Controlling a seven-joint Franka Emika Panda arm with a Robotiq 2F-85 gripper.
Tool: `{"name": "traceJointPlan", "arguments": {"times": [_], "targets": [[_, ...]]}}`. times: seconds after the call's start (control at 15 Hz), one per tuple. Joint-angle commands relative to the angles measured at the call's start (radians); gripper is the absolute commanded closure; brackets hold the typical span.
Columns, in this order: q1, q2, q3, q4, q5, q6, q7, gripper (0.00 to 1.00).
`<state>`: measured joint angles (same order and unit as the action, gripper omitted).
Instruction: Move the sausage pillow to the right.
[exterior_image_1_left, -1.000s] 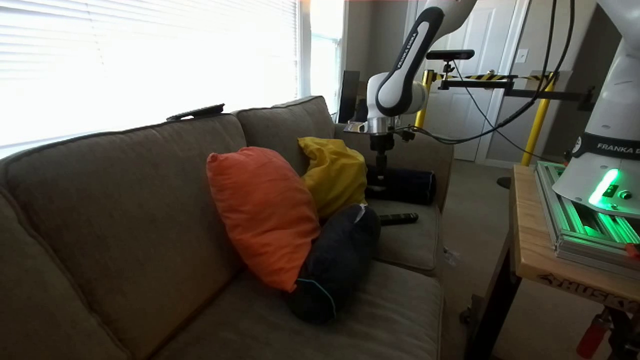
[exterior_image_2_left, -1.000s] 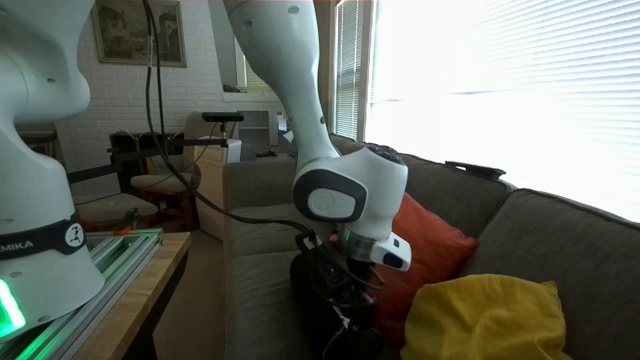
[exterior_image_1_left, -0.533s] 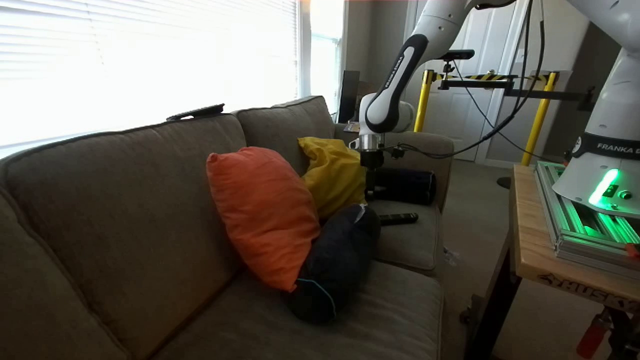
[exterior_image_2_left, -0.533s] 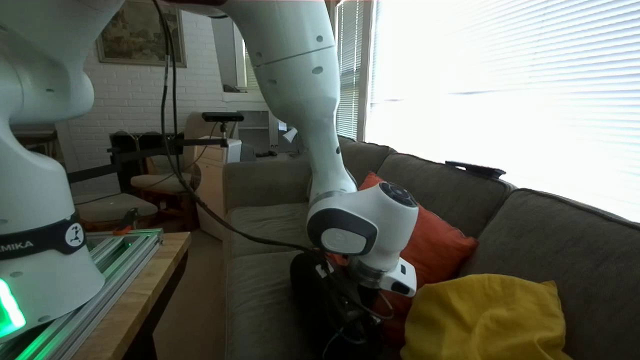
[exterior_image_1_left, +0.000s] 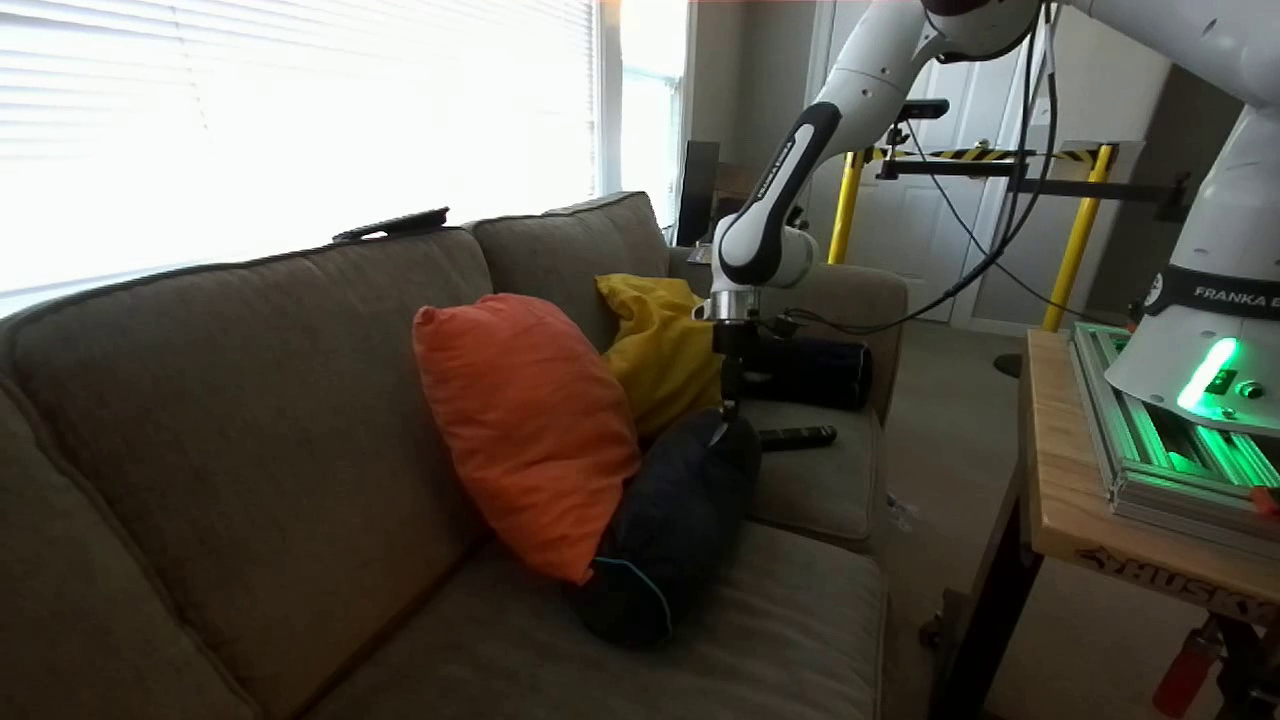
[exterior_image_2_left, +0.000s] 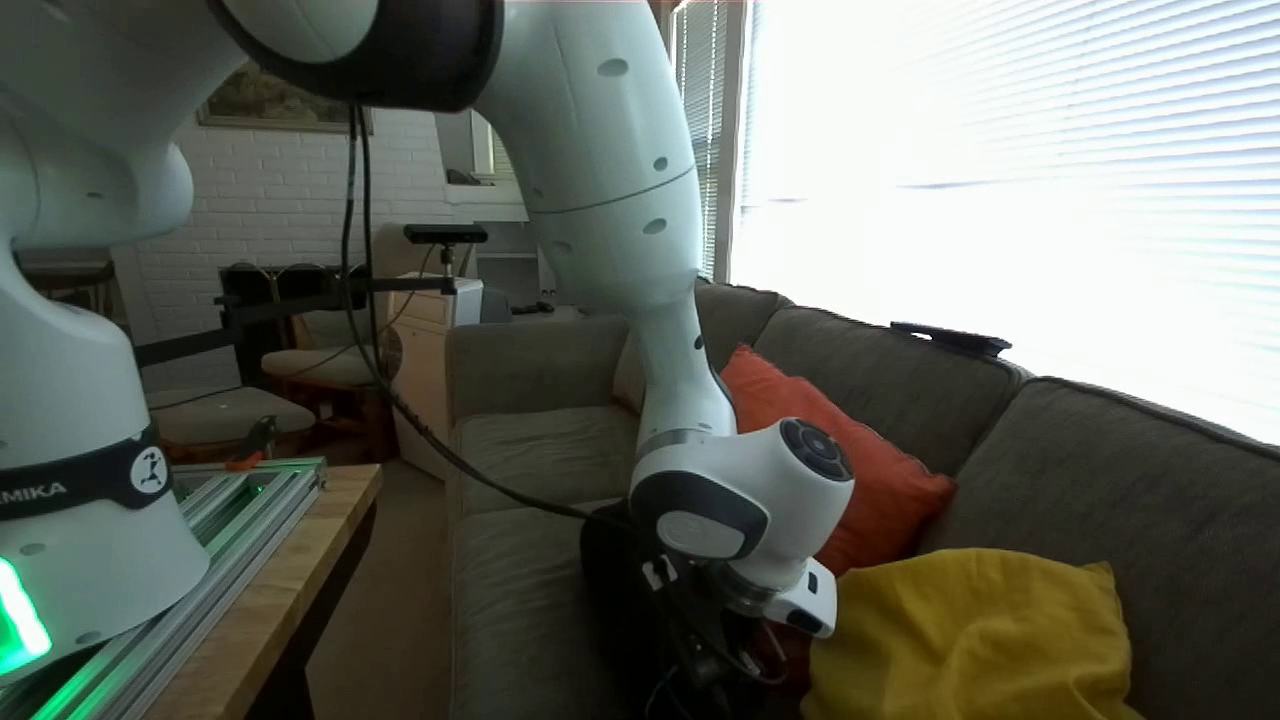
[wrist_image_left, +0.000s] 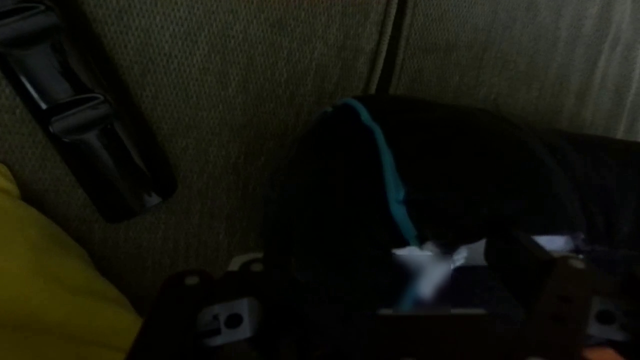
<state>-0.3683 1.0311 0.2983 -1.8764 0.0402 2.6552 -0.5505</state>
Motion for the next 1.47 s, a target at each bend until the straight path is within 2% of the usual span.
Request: {"name": "traceJointPlan", "arguments": {"times": [0.0, 0.33, 0.67, 0.73, 0.93, 1.4], "targets": [[-0.001, 0.073, 0.008, 0.082, 0.019, -0.037, -0.007, 0.29], [0.005, 0.099, 0.004, 0.114, 0.011, -0.032, -0.007, 0.64], [0.034, 0.044, -0.020, 0.078, -0.012, 0.019, 0.003, 0.96], [0.039, 0.032, -0.025, 0.069, -0.016, 0.021, 0.006, 1.00], [0.047, -0.034, -0.034, 0.015, -0.021, 0.003, 0.012, 0.97], [0.096, -0.375, -0.092, -0.268, -0.058, -0.011, 0.025, 0.97]]}}
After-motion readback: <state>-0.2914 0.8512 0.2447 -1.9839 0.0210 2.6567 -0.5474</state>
